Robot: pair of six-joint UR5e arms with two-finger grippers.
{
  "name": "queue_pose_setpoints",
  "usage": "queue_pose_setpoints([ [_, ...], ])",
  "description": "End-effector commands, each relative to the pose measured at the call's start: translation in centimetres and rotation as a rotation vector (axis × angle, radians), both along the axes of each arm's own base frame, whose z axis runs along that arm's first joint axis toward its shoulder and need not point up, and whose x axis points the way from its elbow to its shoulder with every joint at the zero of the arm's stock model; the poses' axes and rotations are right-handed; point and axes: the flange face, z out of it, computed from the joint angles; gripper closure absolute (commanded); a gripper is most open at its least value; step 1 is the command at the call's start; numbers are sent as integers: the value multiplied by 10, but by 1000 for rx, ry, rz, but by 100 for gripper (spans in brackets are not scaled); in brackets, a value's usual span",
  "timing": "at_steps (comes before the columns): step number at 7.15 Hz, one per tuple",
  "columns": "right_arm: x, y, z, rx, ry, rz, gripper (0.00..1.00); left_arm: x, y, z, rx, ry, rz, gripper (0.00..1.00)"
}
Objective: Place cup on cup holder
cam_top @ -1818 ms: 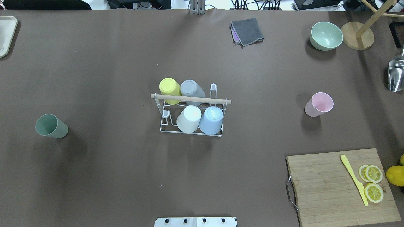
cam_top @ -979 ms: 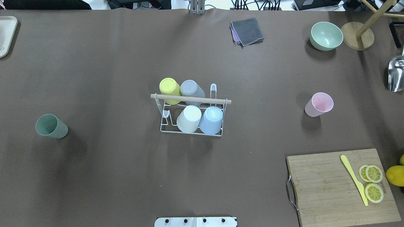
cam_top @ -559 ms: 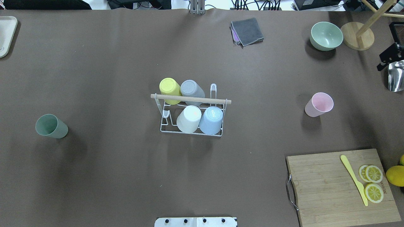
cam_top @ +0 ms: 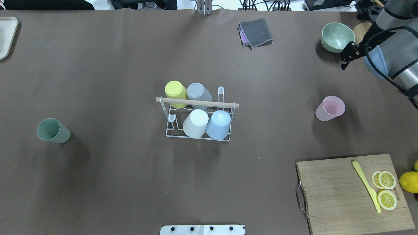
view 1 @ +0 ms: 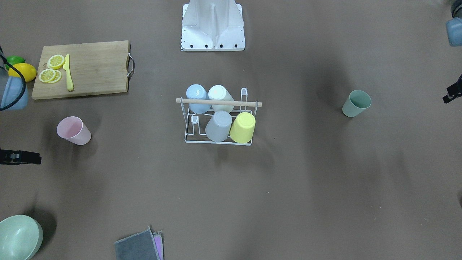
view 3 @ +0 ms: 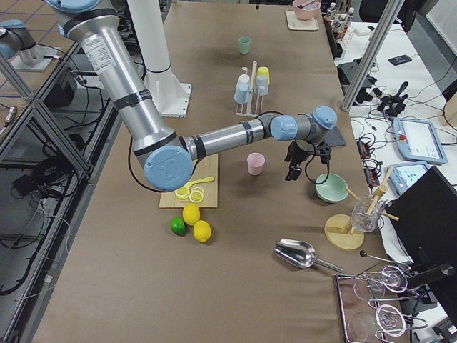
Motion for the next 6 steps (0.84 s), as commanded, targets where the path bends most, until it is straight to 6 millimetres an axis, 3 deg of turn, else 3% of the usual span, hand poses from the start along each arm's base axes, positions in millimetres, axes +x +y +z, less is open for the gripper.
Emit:
queue_pose_setpoints([
  [1, -48, -19, 3, -39, 18, -51, 0, -1, -6, -33, 71, 10, 1, 3],
  [2, -67, -14, 5, -53, 17, -78, 0, -1, -14, -61, 120, 19, -7, 3],
  [3, -82, -18, 4, -66, 14, -97, 0, -6, -35, -88, 168, 24, -24, 3],
  [4, -88, -20, 4, -129, 2, -104, 0, -12, -69, -109, 175, 28, -65, 3],
  [6, -105, -13, -5, -227, 10, -151, 0, -2, -182, -132, 79, -22, -161, 3],
])
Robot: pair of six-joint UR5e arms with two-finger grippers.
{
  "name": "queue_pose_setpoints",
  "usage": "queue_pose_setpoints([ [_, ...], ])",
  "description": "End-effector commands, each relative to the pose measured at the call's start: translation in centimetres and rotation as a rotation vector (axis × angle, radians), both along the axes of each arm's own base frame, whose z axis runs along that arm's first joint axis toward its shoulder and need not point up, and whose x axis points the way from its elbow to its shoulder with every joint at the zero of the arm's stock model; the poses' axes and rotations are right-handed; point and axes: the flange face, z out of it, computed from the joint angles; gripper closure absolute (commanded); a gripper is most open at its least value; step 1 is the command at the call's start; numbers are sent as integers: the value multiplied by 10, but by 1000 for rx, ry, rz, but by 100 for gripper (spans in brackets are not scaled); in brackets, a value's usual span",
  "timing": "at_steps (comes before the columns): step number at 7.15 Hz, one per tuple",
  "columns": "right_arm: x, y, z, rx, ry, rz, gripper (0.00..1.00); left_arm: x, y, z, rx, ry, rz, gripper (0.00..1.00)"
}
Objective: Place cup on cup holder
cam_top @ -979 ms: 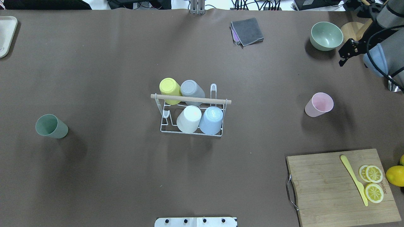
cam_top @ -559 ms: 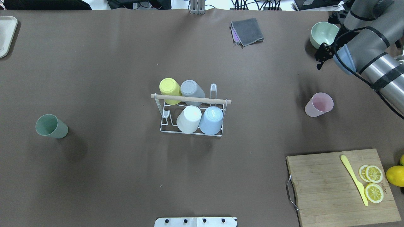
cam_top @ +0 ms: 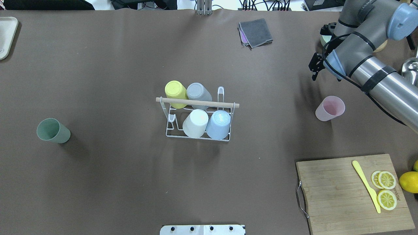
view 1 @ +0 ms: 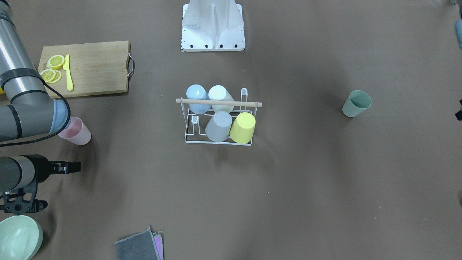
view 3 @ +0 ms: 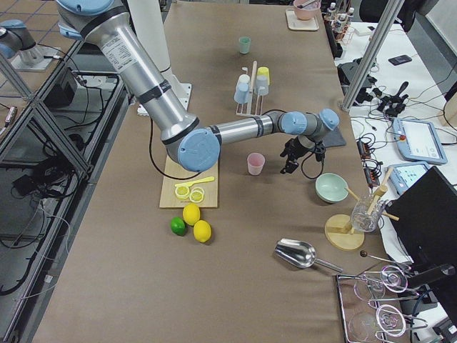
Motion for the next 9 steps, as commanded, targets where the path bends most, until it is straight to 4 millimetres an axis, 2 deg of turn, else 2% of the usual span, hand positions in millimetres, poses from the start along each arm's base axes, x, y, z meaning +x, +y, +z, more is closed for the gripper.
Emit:
queue_pose_setpoints([
  [1, -14, 12, 7, -37, -17, -125, 0, 11, -105, -34, -145, -58, -76, 3],
  [2, -9, 20, 17, -40, -44, -219, 0, 25, -117, -45, -239, -78, -46, 3],
  [3, -7, 24, 22, -47, -57, -255, 0, 37, -116, -41, -338, -89, -27, 3],
  [4, -15, 28, 24, -61, -70, -259, 1, 56, -106, -27, -418, -113, 28, 3],
  [5, -19, 30, 36, -105, -88, -247, 1, 89, -90, -12, -505, -149, 119, 3],
  [6, -26, 32, 38, -114, -90, -253, 1, 99, -83, -9, -562, -162, 146, 3],
  [9, -46, 45, 50, -144, -78, -283, 3, 146, -63, -7, -650, -80, 250, 3],
])
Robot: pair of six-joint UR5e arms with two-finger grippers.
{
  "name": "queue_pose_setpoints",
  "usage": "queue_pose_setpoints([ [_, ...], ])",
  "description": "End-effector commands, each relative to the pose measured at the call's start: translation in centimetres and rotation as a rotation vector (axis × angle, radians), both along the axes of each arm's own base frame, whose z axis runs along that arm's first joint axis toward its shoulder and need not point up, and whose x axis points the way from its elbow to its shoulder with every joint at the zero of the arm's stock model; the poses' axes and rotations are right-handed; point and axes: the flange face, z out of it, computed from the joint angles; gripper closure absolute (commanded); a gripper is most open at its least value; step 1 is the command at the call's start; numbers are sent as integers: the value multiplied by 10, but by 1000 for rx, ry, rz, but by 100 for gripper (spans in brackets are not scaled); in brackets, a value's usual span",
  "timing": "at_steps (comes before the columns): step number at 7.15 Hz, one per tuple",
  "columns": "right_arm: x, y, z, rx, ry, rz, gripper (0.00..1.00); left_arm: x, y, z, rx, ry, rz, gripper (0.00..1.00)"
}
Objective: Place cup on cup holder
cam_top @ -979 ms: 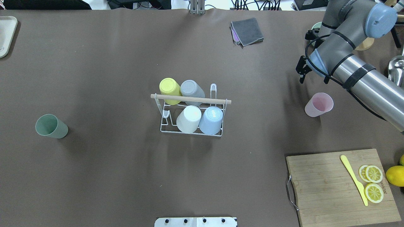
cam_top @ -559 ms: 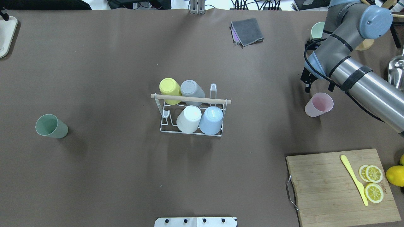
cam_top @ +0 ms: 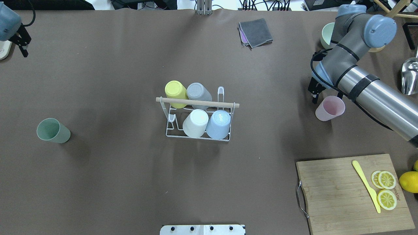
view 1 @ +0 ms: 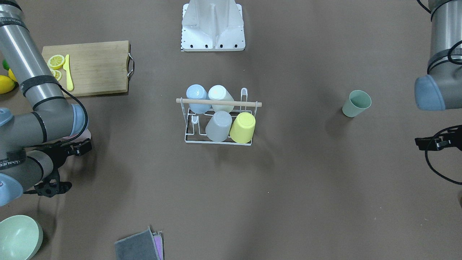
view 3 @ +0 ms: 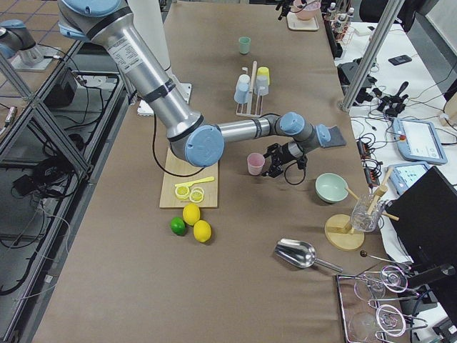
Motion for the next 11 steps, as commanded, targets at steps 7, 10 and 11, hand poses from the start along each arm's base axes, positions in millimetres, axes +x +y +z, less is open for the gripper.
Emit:
queue_pose_setpoints([
  [7, -16, 19, 15, -85, 36, -29, 45, 126, 58, 31, -79, 62, 230, 3],
  [10, -6, 10, 3, -53, 9, -16, 61, 148, 73, 42, -95, 55, 270, 2],
  [11, 3, 2, -9, -36, -35, 7, 61, 156, 81, 48, -104, 51, 286, 2],
])
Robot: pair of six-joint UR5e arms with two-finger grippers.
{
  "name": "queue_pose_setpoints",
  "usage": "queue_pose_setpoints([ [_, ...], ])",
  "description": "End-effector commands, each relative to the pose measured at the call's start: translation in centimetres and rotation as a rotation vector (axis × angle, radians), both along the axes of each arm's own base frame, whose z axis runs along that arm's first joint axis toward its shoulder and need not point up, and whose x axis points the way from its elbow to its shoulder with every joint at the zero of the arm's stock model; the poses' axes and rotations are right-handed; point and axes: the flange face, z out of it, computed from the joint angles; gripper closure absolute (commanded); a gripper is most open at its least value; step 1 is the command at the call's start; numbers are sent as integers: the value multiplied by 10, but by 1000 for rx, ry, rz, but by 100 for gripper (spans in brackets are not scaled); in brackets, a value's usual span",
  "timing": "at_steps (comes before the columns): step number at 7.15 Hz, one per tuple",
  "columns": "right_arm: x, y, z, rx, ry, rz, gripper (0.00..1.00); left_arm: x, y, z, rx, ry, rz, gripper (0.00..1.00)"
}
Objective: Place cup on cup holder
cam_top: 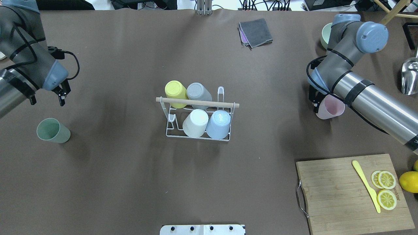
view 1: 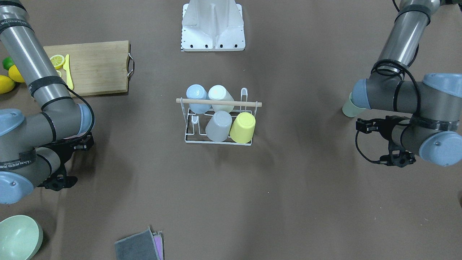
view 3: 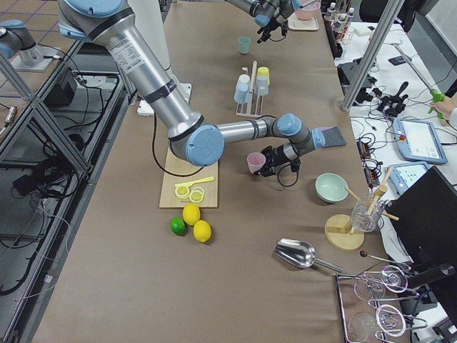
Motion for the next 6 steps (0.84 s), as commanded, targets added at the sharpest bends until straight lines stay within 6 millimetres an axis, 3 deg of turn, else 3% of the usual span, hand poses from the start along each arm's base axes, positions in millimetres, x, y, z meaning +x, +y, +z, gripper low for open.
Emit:
queue_pose_setpoints([
  [1, 16, -12, -27, 60, -76, 24, 61, 18, 12, 5, -7, -4, 32, 2],
  [2, 20, -14, -44, 96, -121, 37, 61, 24, 15, 5, -5, -3, 43, 2],
  [4, 25, -13, -51, 179, -283, 89, 61, 36, 23, 8, -4, -3, 66, 2],
  [6, 17, -22, -75, 331, -443, 89, 61, 39, 36, 24, -3, -5, 82, 2],
])
